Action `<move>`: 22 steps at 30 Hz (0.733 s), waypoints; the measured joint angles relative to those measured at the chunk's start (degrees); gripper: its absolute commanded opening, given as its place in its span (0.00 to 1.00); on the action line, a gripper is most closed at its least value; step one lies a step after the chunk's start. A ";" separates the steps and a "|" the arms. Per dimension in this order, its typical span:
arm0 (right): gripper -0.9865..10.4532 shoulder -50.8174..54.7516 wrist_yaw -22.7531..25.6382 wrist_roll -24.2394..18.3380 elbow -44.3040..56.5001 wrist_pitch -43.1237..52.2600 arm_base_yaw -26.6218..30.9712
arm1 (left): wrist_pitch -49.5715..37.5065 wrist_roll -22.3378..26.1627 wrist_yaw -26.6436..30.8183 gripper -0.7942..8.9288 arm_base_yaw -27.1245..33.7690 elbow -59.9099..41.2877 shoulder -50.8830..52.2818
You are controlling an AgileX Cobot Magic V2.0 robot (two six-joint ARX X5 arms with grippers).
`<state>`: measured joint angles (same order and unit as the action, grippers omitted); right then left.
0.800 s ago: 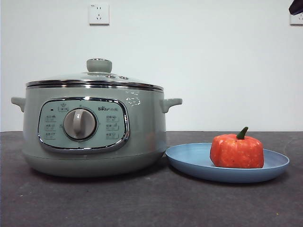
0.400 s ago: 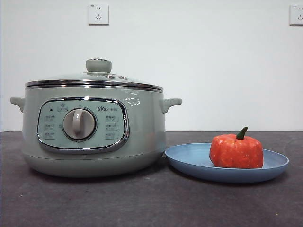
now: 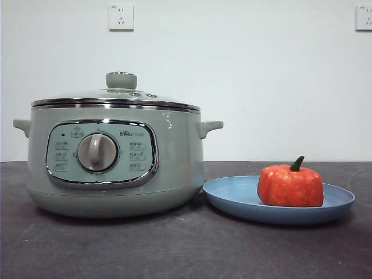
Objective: Take the pumpkin out from the steamer,put the pumpkin in the blue plate,close the lid
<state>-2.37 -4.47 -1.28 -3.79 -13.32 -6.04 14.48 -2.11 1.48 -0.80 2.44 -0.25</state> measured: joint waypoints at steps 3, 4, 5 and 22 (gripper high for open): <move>0.07 2.03 0.00 0.26 1.29 0.20 0.00 | 0.00 -0.04 0.00 0.08 0.00 0.00 0.00; 0.07 2.12 0.00 0.37 1.29 0.31 0.00 | 0.00 -0.04 -0.02 0.08 0.00 0.00 0.00; 0.07 2.14 0.00 0.42 1.29 0.37 0.00 | 0.00 -0.04 0.00 0.08 0.00 0.00 0.00; 0.07 2.14 0.20 1.79 2.43 2.69 0.00 | 0.00 -0.04 0.00 0.08 0.00 0.00 0.00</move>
<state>-0.23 -4.27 0.51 -1.37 -10.63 -6.04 14.48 -2.15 1.48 -0.80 2.44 -0.25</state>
